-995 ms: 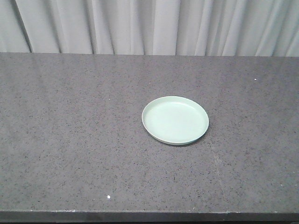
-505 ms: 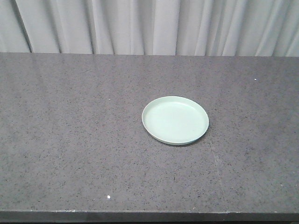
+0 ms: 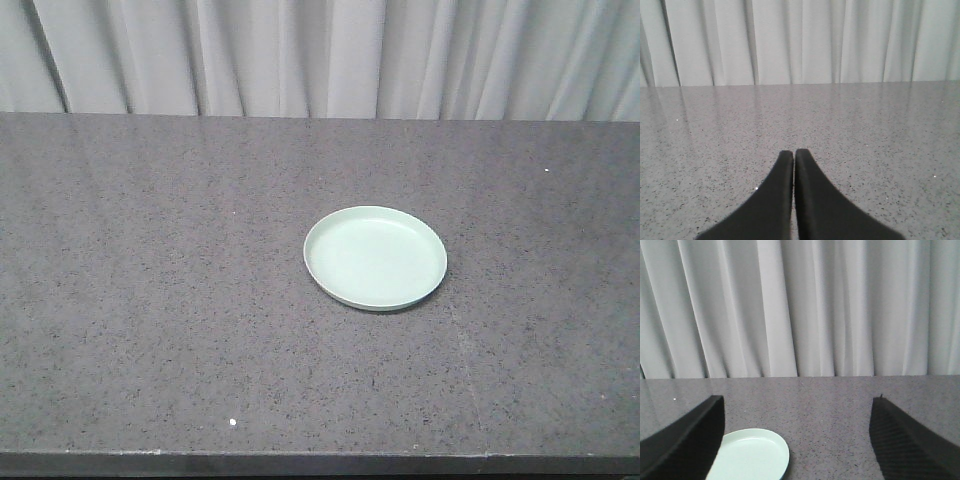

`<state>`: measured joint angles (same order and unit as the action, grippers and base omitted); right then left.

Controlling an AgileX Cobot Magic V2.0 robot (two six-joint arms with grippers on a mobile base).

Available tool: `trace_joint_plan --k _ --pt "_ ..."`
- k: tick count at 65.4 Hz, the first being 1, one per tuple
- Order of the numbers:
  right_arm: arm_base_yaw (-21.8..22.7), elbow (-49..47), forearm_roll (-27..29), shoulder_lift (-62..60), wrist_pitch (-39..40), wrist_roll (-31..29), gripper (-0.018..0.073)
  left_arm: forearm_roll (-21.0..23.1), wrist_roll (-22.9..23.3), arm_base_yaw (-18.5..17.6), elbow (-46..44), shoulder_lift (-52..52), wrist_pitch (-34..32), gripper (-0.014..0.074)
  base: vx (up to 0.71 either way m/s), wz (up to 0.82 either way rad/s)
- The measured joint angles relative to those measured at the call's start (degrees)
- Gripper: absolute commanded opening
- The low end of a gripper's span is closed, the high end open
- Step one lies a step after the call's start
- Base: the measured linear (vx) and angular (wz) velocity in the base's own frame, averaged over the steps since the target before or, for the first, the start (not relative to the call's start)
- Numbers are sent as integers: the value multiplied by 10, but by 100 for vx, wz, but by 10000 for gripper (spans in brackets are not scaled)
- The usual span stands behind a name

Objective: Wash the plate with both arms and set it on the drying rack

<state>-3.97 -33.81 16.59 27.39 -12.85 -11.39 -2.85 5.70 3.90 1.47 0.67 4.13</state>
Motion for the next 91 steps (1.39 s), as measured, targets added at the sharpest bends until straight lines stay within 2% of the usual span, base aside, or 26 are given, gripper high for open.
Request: trace_joint_plan --k 16,32,40,48,57,65,73,80,91 --pt "0 -173 19 168 -147 -108 568 0 0 0 0 0 0 -6 0 0" --pt "0 -356 141 394 -299 -228 568 0 0 0 0 0 0 -6 0 0" --pt "0 -430 177 495 -351 -242 568 0 0 0 0 0 0 -6 0 0" --pt "-4 -517 183 603 -402 -235 568 0 0 0 0 0 0 -6 0 0" --pt "-35 -611 127 715 -432 -191 568 0 0 0 0 0 0 -6 0 0" --pt "-67 -685 35 791 -452 -116 568 0 0 0 0 0 0 -6 0 0" --pt "-80 -750 -52 855 -482 -44 568 0 0 0 0 0 0 -6 0 0" --pt "-80 -789 -83 898 -519 -11 568 0 0 0 0 0 0 -6 0 0" --pt "-80 -806 -105 950 -553 7 567 0 0 0 0 0 0 -6 0 0"
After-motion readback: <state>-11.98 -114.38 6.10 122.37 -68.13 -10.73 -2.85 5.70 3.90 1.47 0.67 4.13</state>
